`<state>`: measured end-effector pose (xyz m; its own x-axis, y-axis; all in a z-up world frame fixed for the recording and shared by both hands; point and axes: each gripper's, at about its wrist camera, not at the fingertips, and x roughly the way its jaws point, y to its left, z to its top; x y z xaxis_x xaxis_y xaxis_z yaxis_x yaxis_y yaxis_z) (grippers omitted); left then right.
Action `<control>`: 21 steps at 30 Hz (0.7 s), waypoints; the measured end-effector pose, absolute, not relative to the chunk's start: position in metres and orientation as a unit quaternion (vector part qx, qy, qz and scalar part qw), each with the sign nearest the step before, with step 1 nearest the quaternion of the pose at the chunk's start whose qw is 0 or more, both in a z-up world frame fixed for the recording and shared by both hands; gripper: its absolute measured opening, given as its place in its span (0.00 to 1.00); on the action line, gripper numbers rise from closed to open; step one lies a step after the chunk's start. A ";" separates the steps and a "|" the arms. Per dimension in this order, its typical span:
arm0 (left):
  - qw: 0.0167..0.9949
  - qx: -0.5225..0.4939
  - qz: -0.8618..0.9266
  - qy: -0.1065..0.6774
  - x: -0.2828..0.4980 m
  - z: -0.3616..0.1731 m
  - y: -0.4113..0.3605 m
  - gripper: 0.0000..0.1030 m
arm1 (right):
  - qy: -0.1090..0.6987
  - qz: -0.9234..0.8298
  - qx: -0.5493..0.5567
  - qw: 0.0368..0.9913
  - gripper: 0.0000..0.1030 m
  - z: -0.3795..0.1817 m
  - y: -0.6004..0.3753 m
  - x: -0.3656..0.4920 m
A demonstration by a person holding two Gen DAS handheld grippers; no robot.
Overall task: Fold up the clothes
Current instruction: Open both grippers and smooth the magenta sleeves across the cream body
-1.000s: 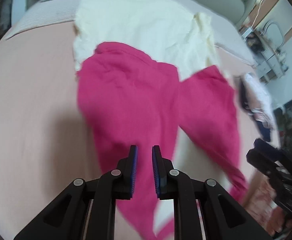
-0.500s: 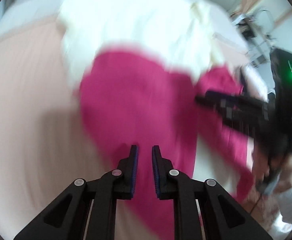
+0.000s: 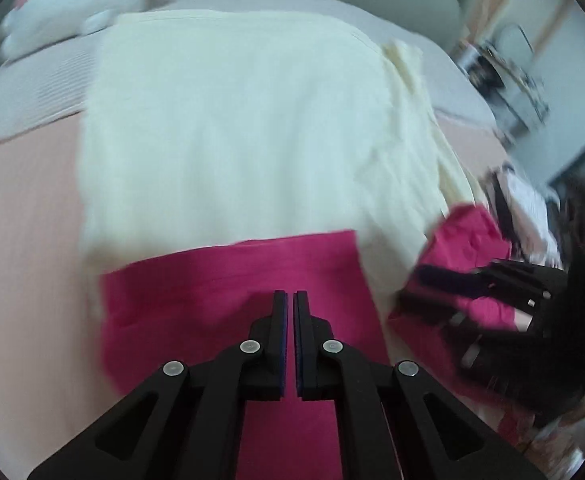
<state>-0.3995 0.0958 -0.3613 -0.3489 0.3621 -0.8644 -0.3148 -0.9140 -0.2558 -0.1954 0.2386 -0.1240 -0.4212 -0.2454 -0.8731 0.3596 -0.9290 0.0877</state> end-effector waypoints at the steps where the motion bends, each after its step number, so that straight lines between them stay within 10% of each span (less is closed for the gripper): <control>1: 0.197 -0.540 0.818 -0.023 -0.403 -0.370 0.096 0.02 | 0.058 -0.841 0.504 0.186 0.24 -0.129 0.228 -0.194; 15: 0.118 -0.540 0.825 -0.120 -0.407 -0.387 0.039 0.03 | 0.119 -0.820 0.536 0.160 0.24 -0.161 0.220 -0.198; 21: 0.280 -0.491 0.823 -0.049 -0.392 -0.340 0.153 0.03 | 0.031 -0.862 0.499 0.083 0.27 -0.111 0.320 -0.181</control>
<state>-0.3919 0.1526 -0.3404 -0.3609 0.5086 -0.7817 -0.4123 -0.8389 -0.3554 -0.1806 0.3198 -0.1111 -0.4883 -0.1125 -0.8654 0.1734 -0.9844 0.0301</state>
